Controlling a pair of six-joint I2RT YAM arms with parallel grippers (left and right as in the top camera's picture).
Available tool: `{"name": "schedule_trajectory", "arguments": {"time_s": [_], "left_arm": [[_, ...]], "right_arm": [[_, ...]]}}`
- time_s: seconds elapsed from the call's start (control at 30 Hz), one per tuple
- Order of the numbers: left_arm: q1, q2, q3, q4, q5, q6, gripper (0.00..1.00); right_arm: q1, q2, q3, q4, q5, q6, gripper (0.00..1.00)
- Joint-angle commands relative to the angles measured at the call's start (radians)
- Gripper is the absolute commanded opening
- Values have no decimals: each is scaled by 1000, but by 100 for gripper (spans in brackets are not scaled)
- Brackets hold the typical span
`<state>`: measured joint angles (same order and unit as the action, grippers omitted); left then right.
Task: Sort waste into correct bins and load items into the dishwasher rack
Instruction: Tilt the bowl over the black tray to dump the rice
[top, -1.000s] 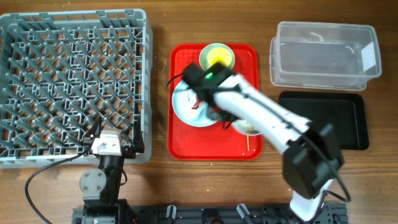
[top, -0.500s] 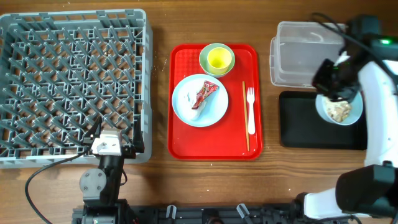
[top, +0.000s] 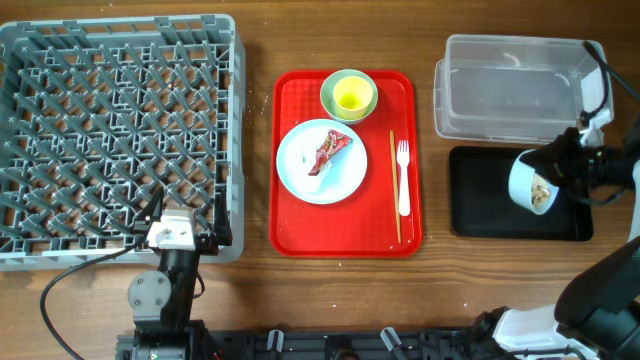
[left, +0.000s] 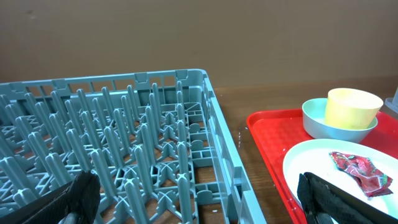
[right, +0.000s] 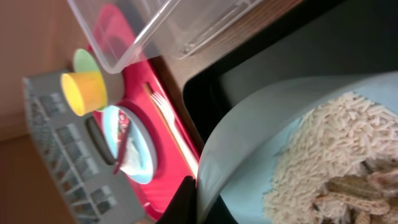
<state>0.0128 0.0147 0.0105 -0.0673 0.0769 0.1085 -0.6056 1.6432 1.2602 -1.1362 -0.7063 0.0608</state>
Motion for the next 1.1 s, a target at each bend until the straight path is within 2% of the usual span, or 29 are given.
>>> {"name": "schedule_trajectory", "arguments": {"time_s": [0.0,0.27,0.4,0.53,0.7,0.83,1.07], "left_arm": [[-5,-5,-5,-4,12,15,100],[-5,-5,-5,-4,12,15,100],[-5,-5,-5,-4,12,15,100],[-5,-5,-5,-4,12,15,100],[-5,-5,-5,-4,12,15,100],[-5,-5,-5,-4,12,15,100],[-5,-5,-5,-4,12,15,100]], "right_arm": [[-46,5,-61,66,-247,-61,4],[-58,101,-92,155,-415,-60,4],[-58,168,-93,79,-448,-72,4],[-77,221,-93,81,-475,-68,4],[-164,226,-93,-18,-649,-116,4],[-227,226,-93,45,-650,-106,4],[-262,226,-93,-103,-696,-130,4]]}}
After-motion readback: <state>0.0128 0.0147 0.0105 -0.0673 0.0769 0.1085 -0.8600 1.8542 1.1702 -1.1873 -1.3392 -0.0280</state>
